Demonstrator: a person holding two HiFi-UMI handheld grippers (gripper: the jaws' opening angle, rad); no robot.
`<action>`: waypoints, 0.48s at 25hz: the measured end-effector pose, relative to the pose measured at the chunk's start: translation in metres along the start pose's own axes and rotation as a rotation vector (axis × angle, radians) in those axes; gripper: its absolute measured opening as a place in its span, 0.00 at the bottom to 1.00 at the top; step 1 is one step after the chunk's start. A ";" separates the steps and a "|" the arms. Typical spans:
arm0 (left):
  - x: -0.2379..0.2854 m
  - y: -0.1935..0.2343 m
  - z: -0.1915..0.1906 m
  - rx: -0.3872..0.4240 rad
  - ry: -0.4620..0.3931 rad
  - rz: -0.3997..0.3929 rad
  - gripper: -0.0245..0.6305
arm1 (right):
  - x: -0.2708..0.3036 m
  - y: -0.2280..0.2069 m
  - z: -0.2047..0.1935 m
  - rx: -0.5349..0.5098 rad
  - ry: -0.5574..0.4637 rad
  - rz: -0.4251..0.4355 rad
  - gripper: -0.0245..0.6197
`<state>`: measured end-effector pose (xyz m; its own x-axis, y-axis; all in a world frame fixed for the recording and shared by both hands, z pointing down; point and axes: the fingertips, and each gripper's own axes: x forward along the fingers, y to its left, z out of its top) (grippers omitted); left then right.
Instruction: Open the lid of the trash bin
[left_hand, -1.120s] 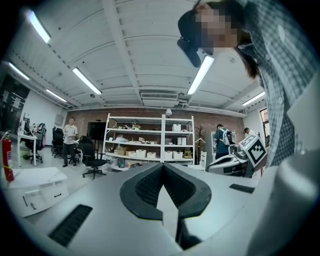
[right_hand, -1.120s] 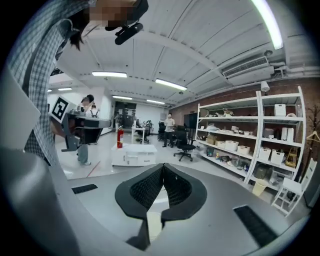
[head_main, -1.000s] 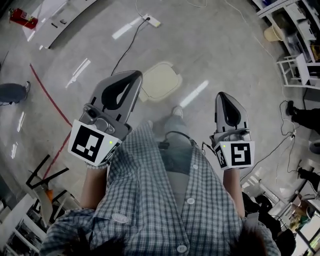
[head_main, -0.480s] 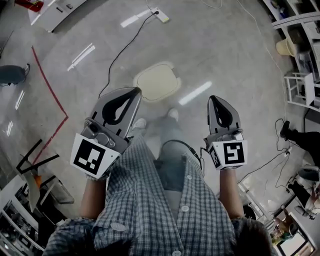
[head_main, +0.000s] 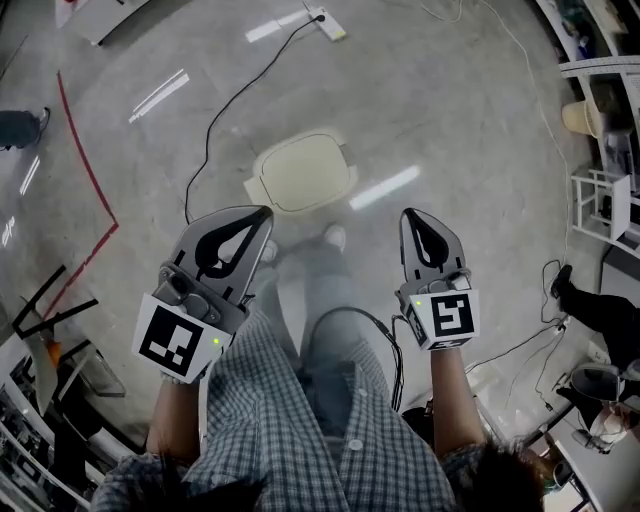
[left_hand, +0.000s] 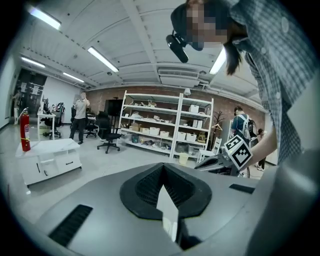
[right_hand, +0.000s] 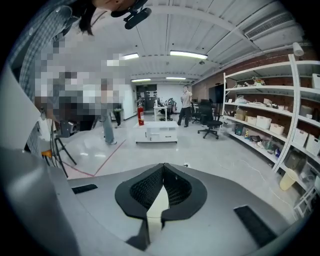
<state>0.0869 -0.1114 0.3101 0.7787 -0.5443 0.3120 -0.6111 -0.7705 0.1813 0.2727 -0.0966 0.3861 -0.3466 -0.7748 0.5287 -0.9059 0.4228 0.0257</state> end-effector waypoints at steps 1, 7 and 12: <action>0.004 0.000 -0.005 0.002 0.007 0.001 0.03 | 0.005 -0.002 -0.005 -0.004 0.006 0.008 0.06; 0.015 0.004 -0.049 -0.039 0.088 0.023 0.04 | 0.041 -0.014 -0.032 -0.024 0.039 0.049 0.06; 0.029 0.008 -0.074 -0.050 0.110 0.035 0.03 | 0.072 -0.021 -0.064 -0.023 0.064 0.073 0.06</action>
<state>0.0936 -0.1088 0.3898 0.7381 -0.5287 0.4190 -0.6461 -0.7327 0.2136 0.2826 -0.1312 0.4778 -0.3949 -0.7099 0.5832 -0.8726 0.4885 0.0037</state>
